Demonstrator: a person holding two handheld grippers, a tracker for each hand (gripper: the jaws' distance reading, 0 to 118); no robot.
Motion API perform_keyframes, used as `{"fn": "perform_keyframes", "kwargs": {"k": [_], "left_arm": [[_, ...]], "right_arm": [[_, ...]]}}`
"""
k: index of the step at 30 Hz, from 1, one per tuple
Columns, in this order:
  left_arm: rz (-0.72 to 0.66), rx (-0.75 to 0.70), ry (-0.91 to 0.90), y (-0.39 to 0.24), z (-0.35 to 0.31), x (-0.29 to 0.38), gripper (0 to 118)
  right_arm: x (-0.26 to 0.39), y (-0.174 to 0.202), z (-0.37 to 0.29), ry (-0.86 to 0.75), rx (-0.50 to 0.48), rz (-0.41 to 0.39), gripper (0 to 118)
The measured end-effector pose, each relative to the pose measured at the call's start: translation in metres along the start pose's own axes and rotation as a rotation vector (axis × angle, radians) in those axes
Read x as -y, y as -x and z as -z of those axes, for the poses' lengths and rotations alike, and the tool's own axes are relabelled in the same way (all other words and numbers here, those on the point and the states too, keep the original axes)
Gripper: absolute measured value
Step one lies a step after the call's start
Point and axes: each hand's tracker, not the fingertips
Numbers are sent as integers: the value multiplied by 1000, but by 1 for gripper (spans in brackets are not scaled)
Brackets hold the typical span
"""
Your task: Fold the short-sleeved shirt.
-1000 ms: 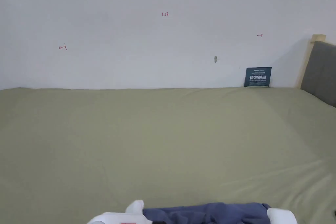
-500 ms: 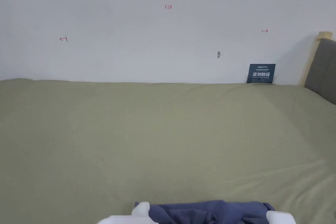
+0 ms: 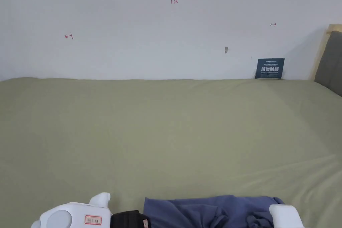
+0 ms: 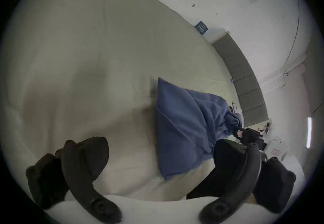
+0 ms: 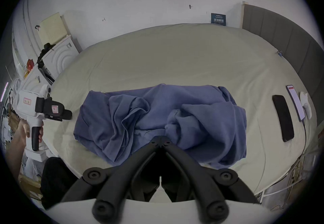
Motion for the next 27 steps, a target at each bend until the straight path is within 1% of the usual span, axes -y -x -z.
{"fn": "perform_keyframes", "kwargs": {"k": [2,3,4,5,7,9,10,11,12,13,14,15,16,17,18,21,23,24,25,27], "left_arm": [[-26,34,33,-5,17,6,118],[-10,20,13,-8,21,8,118],[36,-2,-31,-11,24,9,118],[34,6,-39,-11,28,6,118],[2,15,-46,-13,31,3,118],[-26,69,-61,-14,31,1,118],[-33,146,-60,-14,31,1,109],[-62,222,-47,-12,33,2,86],[-85,222,-31,-13,39,3,44],[-78,124,-25,-15,45,5,19],[-69,69,-27,-13,50,7,17],[-108,111,-36,-6,51,8,16],[-195,181,-53,3,47,8,15],[-262,202,-61,5,44,8,14],[-282,200,-66,8,41,9,12],[-220,134,-100,4,23,10,10],[-257,142,-122,10,6,8,10],[-303,148,-132,14,-2,6,10],[-320,121,-163,17,-9,2,10],[-277,75,-217,20,-29,1,10]], "right_arm": [[0,-2,-1,-3,1,5,0],[0,-3,-2,-4,2,10,0],[0,-4,-2,-4,1,14,0],[0,-6,-2,-5,0,17,0],[0,-8,-3,-6,-1,27,0],[-2,-9,-4,-6,-3,37,0],[-2,-10,-3,-5,-4,40,0],[-2,-10,-3,-4,-4,42,0],[-2,-10,-2,-3,-3,43,0],[-2,-11,-2,-3,-1,43,0],[-2,-10,-2,-2,-1,41,0],[-1,-10,-2,0,-3,40,0],[-1,-10,-3,1,-4,40,0],[0,-9,-3,2,-4,40,0],[0,-9,-3,3,-4,39,0],[-1,-9,-1,8,-1,34,0],[-2,-9,0,9,-1,35,0],[-2,-9,0,6,-4,35,0],[-2,-8,0,4,-6,37,0],[-1,-7,0,5,-12,38,0]]}}
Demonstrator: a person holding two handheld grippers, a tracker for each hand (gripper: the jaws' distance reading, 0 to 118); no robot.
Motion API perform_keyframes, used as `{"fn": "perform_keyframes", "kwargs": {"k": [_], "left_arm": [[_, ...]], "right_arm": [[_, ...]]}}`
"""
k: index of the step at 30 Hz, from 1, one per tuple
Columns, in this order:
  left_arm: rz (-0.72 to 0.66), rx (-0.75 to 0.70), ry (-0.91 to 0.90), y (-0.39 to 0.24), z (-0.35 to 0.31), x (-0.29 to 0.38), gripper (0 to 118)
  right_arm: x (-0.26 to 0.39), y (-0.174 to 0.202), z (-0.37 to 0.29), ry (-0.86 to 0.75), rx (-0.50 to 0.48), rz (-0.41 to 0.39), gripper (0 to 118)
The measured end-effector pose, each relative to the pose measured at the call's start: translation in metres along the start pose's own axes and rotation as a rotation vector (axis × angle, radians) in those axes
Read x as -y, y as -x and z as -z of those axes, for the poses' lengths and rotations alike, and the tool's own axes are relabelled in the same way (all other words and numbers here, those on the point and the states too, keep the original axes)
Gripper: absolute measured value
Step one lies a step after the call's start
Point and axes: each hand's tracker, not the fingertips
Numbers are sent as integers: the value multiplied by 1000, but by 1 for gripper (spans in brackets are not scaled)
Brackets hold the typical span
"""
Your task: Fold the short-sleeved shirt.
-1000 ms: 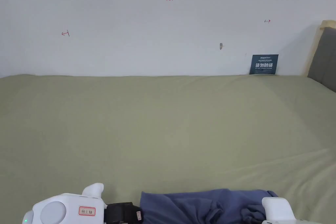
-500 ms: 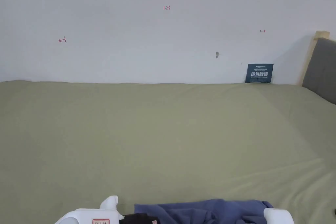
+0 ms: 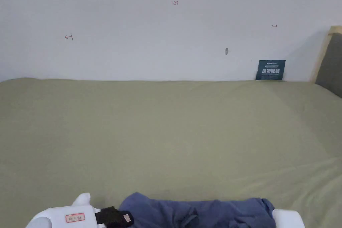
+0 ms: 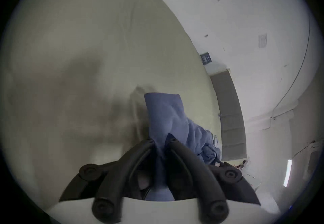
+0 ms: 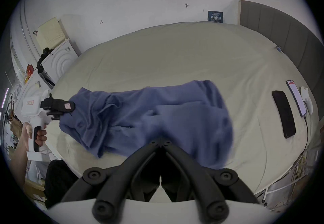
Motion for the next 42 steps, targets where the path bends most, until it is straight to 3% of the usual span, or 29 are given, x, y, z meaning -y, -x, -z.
{"fn": "perform_keyframes", "kwargs": {"k": [5,10,12,21,26,27,29,30,34,38,40,41,42], "left_arm": [[-2,-28,-99,12,-70,-22,10],[51,-296,-174,1,-124,-39,10],[77,-319,-190,-10,-129,-42,10],[288,-180,-42,-120,-29,-11,10],[330,-72,57,-147,31,9,13],[325,-44,79,-149,41,13,30],[274,62,142,-142,53,15,84],[230,126,167,-136,55,17,99],[133,286,116,-108,43,18,97],[174,203,80,-99,33,19,90],[195,182,105,-102,39,23,66],[214,169,117,-103,45,26,48],[231,163,139,-105,58,31,21]], "right_arm": [[2,8,1,9,-16,-18,0],[5,14,4,20,-16,-45,0],[6,14,3,24,-16,-45,0],[5,8,2,24,0,-29,0],[2,2,0,13,8,-13,0],[2,2,0,9,12,-9,0],[2,0,0,9,10,-1,0],[2,0,0,12,8,3,0],[3,2,1,23,7,-4,0],[4,4,4,34,0,-11,0],[4,5,5,37,-3,-17,0],[4,5,5,38,-3,-21,0],[4,6,6,39,-3,-25,0]]}}
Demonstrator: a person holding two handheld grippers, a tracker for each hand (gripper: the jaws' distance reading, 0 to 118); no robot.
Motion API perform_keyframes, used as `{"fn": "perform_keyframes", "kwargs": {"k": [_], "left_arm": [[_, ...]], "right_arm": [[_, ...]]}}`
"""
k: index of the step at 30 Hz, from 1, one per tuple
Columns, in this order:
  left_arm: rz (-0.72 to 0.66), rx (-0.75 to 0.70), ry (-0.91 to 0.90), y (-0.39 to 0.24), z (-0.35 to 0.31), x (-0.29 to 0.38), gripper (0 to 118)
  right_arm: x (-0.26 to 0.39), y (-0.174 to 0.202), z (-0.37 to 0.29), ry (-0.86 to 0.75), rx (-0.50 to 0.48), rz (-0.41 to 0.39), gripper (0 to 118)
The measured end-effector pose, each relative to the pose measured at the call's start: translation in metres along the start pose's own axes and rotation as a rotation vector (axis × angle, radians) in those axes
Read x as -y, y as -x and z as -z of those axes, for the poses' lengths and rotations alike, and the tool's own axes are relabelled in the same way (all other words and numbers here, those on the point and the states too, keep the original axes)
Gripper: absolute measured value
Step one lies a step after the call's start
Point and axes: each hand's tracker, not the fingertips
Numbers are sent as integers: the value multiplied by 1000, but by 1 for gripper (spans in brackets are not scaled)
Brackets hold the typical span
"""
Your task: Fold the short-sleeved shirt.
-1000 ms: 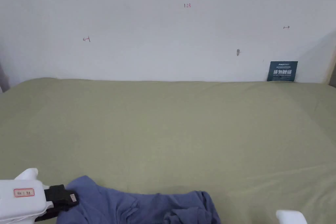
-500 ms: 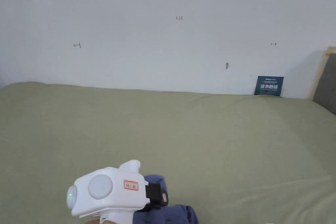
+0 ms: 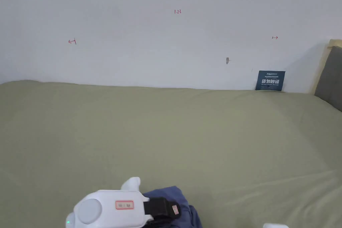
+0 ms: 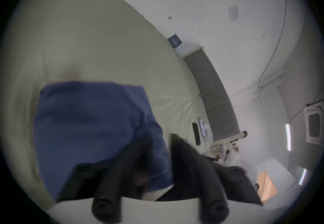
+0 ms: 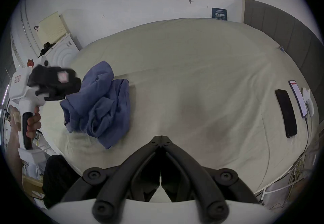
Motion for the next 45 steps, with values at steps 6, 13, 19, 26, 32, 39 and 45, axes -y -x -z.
{"fn": "perform_keyframes", "kwargs": {"k": [6,13,19,26,32,39,45], "left_arm": [[12,33,264,19,85,56,1],[-13,14,200,17,76,67,0],[245,-22,151,-7,-15,50,0],[202,-203,-55,29,-132,10,0],[75,-217,-77,88,-149,-2,0],[-133,21,-63,132,-118,-8,104],[-262,141,15,137,-65,-11,118]], "right_arm": [[0,-2,-2,-2,4,-1,0],[-2,-6,-7,-26,3,28,0],[-13,11,-21,-84,-76,16,0],[-67,78,5,2,-313,-84,0],[-98,99,94,291,-512,33,0],[-62,43,125,293,-533,291,0],[-62,48,120,279,-527,197,0]]}}
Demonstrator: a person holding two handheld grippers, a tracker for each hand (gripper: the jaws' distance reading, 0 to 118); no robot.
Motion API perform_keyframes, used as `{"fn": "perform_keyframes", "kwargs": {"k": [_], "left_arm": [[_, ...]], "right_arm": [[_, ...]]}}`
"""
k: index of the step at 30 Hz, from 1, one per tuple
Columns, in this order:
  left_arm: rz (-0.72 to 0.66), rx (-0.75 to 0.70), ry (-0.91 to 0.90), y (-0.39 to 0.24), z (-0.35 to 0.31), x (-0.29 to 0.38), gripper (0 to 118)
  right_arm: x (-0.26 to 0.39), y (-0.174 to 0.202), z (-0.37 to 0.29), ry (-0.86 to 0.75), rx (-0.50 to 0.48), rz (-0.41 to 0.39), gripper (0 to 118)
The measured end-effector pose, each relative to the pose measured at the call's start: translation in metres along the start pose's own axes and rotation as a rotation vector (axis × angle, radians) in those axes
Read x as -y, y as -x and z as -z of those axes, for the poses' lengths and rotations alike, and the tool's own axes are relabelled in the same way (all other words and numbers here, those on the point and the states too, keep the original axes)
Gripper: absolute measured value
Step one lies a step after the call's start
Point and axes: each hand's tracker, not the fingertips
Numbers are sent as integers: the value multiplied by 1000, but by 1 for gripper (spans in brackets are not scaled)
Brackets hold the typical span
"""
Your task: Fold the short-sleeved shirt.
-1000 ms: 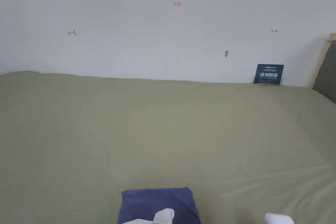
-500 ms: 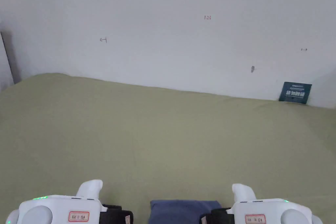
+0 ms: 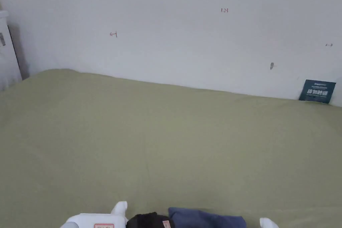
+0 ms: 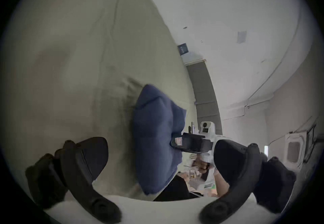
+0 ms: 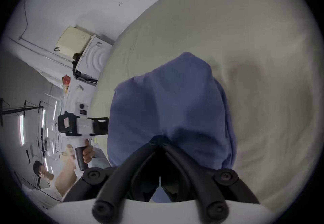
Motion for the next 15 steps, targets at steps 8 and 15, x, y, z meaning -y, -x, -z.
{"fn": "perform_keyframes", "kwargs": {"k": [8,15], "left_arm": [[83,-155,31,-13,41,13,19],[126,-176,52,-15,32,2,19]], "right_arm": [[6,-6,-2,-38,-18,-16,0],[12,13,-5,-67,41,-67,0]]}}
